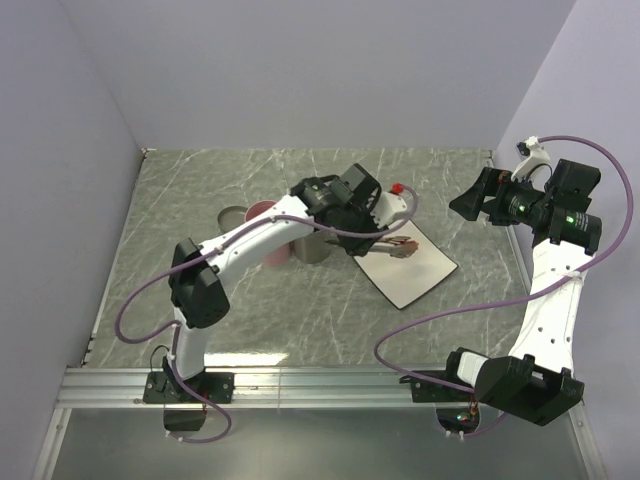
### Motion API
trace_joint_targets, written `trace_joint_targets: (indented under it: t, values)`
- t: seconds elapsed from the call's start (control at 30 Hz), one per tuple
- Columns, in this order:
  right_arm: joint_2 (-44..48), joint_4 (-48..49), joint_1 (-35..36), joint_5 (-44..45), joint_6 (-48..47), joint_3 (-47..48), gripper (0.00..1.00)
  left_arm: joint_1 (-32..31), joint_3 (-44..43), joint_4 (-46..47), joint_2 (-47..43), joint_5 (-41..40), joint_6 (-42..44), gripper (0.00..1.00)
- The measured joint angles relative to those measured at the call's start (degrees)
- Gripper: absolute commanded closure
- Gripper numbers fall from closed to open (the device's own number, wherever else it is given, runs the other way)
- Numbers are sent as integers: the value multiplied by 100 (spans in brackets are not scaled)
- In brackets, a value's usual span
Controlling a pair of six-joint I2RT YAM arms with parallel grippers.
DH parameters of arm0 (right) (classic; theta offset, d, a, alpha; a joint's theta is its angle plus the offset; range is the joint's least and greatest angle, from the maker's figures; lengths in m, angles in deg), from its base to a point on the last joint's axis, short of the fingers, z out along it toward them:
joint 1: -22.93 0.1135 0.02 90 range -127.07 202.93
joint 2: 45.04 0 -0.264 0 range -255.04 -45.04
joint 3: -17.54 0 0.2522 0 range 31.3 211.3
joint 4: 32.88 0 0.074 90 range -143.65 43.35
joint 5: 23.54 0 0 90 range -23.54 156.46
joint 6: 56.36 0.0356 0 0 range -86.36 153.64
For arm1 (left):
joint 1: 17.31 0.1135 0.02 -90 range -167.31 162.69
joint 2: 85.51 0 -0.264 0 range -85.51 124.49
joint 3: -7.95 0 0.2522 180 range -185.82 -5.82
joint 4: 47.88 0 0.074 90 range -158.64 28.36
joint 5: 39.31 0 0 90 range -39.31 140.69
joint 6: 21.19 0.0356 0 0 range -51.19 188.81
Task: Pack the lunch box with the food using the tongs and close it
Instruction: Pick up the fake food from the plate, then place the fake food in the packing box.
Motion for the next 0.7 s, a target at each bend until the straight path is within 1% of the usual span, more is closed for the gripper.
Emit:
trace_joint_targets:
  t: [0.17,0.47,0.7]
  values:
    - [0,-2,0,-46,0,2,0,380,-33,-302,-479,197,-2,78]
    - [0,-2,-2,-105,0,2,0,1296,199,-673,-1766,472,20,78]
    - [0,-2,-11,-127,0,2,0,2124,568,-942,-2223,570,131,78]
